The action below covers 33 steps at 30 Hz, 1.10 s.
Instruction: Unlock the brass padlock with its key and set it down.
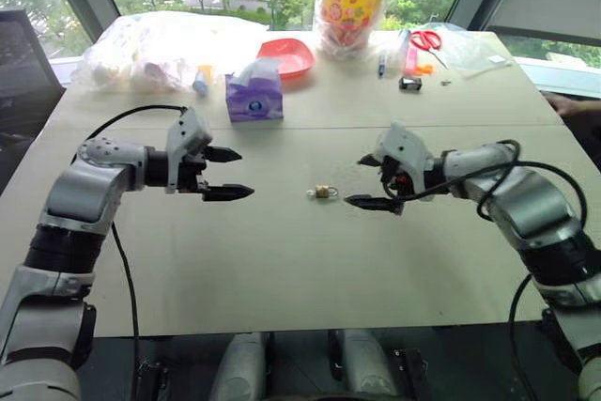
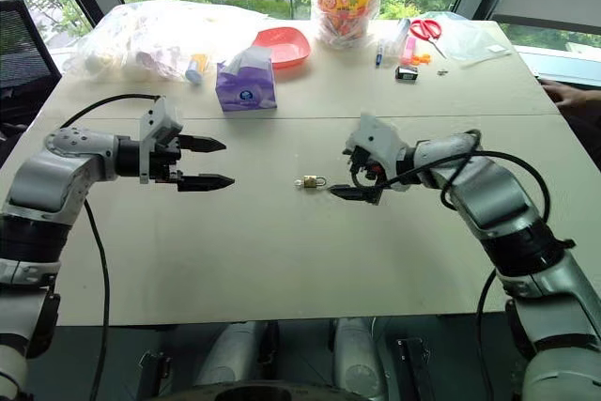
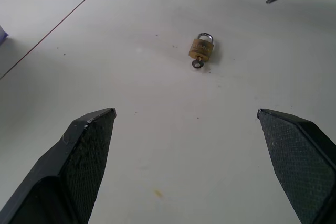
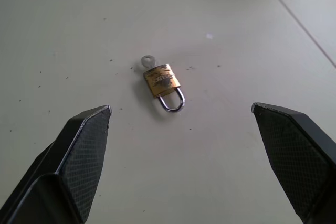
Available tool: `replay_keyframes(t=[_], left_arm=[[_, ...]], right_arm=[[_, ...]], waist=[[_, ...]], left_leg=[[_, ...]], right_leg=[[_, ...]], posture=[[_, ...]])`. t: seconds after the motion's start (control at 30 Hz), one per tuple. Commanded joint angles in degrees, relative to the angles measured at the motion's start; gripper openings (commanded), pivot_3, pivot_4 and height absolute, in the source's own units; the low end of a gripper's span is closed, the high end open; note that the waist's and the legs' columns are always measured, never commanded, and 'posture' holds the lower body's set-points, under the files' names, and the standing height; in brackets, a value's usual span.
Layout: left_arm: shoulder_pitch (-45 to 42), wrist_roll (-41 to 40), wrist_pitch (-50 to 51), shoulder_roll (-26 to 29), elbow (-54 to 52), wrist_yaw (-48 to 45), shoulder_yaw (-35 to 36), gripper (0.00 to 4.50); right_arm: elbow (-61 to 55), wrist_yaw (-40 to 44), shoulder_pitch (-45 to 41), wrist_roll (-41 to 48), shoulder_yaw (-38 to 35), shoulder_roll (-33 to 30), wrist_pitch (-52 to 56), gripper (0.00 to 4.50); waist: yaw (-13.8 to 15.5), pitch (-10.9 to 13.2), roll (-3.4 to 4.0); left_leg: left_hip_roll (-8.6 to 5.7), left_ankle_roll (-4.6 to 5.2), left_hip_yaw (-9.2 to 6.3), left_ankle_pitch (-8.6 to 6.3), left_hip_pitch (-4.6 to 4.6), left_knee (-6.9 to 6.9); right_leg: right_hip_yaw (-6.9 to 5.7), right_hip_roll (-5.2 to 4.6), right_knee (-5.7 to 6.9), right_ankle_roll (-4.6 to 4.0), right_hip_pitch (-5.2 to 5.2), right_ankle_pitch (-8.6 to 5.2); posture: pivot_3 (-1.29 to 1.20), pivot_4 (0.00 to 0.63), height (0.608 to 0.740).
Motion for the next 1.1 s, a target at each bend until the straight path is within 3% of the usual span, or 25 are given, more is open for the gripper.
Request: replay_keyframes(t=[0.03,0.23,0.57,0.67,0.87,0.97,1.1], left_arm=[[2.02,-2.45,2.13,-0.63,-6.62,2.25,2.39,4.5],[7.36,-4.57,5.04,-1.85,-12.36,6.44,4.51,4.5],[10.49,-4.84,4.68,-2.95,-14.11,10.13,4.89,4.5],[11.09,-4.52,4.18,-2.96,-13.98,10.59,4.7,4.5],[11.04,-4.12,3.29,-2.96,-12.48,10.66,4.41,4.5],[9.41,-5.18,3.2,-4.74,-9.24,11.01,5.19,4.5],[3.46,-7.96,4.16,-9.97,-0.31,10.61,6.74,4.5]], right_arm=[[9.32,5.05,-5.08,-5.62,4.9,3.17,-5.95,4.47],[23.47,8.78,-11.07,-11.18,7.05,9.88,-13.87,4.47],[34.6,11.33,-14.07,-17.52,7.31,16.55,-19.85,4.47],[36.6,10.82,-13.72,-18.81,7.12,18.2,-21.23,3.66],[35.84,9.92,-12.48,-21.36,6.99,19.11,-22.97,0.72],[30.52,6.71,-10.89,-24.58,6.58,16.61,-26.63,0.71],[18.51,-3.12,-6.71,-29.03,1.64,11.14,-39.14,0.71]], waist=[[-0.12,0.0,0.0],[-0.2,0.02,0.02],[-0.34,0.01,0.02],[-0.53,0.01,0.02],[-0.62,0.0,0.02],[-0.4,0.0,0.04],[0.28,0.02,0.04]], left_leg=[[-0.01,0.0,0.0,0.0,-0.01,0.0],[0.01,0.0,0.0,0.0,0.01,0.03],[-0.02,-0.08,-0.02,0.05,0.16,0.1],[0.01,-0.14,-0.03,0.08,0.25,0.09],[0.05,-0.42,-0.07,0.25,0.52,0.09],[0.05,-0.46,-0.08,0.28,0.56,0.1],[-0.03,-0.47,-0.16,0.29,0.38,0.17]], right_leg=[[0.0,0.0,0.0,0.05,0.0,0.03],[0.0,0.03,0.16,0.17,-0.05,0.1],[0.02,0.02,0.66,0.17,-0.1,0.1],[0.02,0.04,0.78,0.16,-0.1,0.09],[0.03,0.1,0.89,-0.06,0.09,0.01],[0.04,0.1,0.89,-0.12,0.12,0.03],[0.0,0.05,0.89,-0.12,0.06,0.03]], posture=[[0.0,0.15,0.74],[0.0,0.15,0.74],[0.0,0.15,0.74],[0.0,0.15,0.74],[0.0,0.15,0.74],[0.0,0.15,0.74],[0.0,0.15,0.74]])
